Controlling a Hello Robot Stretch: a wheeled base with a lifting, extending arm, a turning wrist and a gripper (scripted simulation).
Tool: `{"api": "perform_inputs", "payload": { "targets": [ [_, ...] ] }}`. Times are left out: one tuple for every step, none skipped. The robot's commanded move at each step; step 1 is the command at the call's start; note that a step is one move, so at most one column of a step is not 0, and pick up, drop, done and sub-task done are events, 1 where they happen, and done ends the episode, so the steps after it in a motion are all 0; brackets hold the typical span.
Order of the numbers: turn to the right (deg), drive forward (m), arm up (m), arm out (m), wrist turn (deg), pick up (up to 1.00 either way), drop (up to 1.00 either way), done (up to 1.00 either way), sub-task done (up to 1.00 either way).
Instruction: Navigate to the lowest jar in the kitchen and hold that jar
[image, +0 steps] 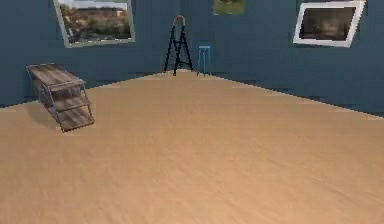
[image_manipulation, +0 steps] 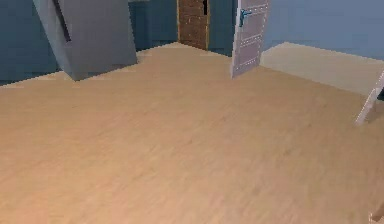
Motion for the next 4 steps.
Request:
{"api": "perform_inputs", "payload": {
  "targets": [
    [45.0,0.0,0.0,0.0,0.0,0.0,0.0,0.0,0.0],
    [39.0,0.0,0.0,0.0,0.0,0.0,0.0,0.0,0.0],
    [45.0,0.0,0.0,0.0,0.0,0.0,0.0,0.0,0.0],
    [45.0,0.0,0.0,0.0,0.0,0.0,0.0,0.0,0.0]
  ]
}}
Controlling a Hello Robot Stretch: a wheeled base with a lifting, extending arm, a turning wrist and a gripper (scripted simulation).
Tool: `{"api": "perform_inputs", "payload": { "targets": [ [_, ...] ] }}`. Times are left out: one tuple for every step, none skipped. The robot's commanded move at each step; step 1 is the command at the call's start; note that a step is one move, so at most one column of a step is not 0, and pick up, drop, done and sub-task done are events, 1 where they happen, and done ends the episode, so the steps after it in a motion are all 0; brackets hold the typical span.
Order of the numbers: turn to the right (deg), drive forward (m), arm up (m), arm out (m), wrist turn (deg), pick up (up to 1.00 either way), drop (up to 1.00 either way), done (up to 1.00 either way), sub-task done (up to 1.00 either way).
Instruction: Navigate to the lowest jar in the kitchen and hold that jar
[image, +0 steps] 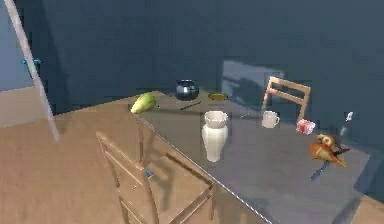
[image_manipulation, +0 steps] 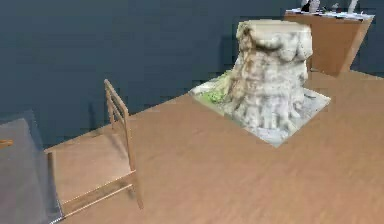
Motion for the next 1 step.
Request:
{"api": "perform_inputs", "payload": {
  "targets": [
    [45.0,0.0,0.0,0.0,0.0,0.0,0.0,0.0,0.0]
  ]
}}
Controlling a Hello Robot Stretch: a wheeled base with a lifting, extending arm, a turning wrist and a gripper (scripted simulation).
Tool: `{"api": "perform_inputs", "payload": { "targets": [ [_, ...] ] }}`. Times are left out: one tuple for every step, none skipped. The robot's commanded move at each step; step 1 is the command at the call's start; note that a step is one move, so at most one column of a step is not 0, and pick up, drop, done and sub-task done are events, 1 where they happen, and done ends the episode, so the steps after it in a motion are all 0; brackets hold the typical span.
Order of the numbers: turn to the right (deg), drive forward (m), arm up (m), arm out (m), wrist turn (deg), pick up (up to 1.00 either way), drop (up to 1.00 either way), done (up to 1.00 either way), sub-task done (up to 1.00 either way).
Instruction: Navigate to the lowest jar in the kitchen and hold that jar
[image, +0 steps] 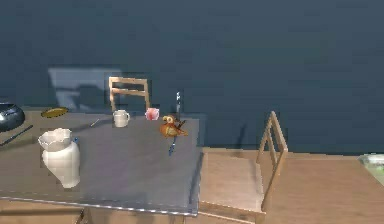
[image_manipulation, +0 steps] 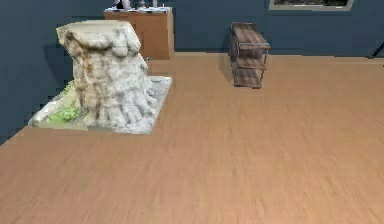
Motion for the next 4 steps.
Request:
{"api": "perform_inputs", "payload": {
  "targets": [
    [18.0,0.0,0.0,0.0,0.0,0.0,0.0,0.0,0.0],
    [0.0,0.5,0.0,0.0,0.0,0.0,0.0,0.0,0.0],
    [-45.0,0.0,0.0,0.0,0.0,0.0,0.0,0.0,0.0],
    [-45.0,0.0,0.0,0.0,0.0,0.0,0.0,0.0,0.0]
  ]
}}
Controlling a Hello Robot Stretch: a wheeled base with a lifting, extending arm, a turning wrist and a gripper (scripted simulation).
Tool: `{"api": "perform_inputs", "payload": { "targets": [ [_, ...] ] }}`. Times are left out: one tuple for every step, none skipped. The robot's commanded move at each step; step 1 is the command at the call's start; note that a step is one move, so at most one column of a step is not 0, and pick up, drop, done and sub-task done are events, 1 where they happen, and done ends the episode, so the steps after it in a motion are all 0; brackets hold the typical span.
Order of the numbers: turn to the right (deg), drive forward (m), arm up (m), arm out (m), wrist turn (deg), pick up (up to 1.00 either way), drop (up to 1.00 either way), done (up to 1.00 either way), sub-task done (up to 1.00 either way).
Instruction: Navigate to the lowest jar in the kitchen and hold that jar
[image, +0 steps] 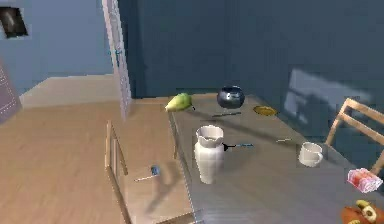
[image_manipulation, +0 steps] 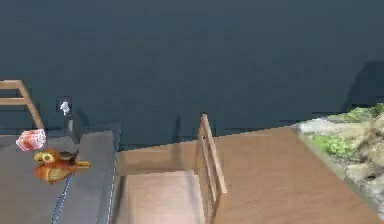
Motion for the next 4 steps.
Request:
{"api": "perform_inputs", "payload": {
  "targets": [
    [-45.0,0.0,0.0,0.0,0.0,0.0,0.0,0.0,0.0],
    [-33.0,0.0,0.0,0.0,0.0,0.0,0.0,0.0,0.0],
    [0.0,0.0,0.5,0.0,0.0,0.0,0.0,0.0,0.0],
    [0.0,0.0,0.38,0.0,0.0,0.0,0.0,0.0,0.0]
  ]
}}
